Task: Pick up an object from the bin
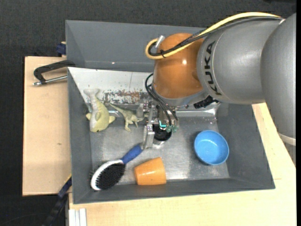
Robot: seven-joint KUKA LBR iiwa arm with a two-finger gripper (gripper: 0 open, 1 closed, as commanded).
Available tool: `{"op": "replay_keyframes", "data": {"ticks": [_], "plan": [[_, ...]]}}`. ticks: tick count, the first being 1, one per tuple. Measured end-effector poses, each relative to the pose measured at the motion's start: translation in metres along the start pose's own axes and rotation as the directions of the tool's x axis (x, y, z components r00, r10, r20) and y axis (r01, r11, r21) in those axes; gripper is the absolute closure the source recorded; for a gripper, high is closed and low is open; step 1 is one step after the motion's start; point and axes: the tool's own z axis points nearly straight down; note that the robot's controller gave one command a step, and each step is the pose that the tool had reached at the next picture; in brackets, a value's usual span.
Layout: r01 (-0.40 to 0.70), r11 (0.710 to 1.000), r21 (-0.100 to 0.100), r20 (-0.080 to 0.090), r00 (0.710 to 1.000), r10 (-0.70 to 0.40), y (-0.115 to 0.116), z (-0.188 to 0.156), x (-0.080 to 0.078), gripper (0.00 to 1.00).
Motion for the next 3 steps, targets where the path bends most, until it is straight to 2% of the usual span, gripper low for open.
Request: {"op": "replay_keyframes", "data": {"ticks": [1,2,3], "plan": [[0.222,0.975,-0.001,0.014,0.975,-0.222,0.02,0.079,0.051,0.0],[0.219,0.976,0.002,0.008,0.976,-0.219,0.016,0.081,0.053,1.0],[0.295,0.955,0.004,0.02,0.955,-0.295,-0.009,-0.117,0.034,1.0]]}}
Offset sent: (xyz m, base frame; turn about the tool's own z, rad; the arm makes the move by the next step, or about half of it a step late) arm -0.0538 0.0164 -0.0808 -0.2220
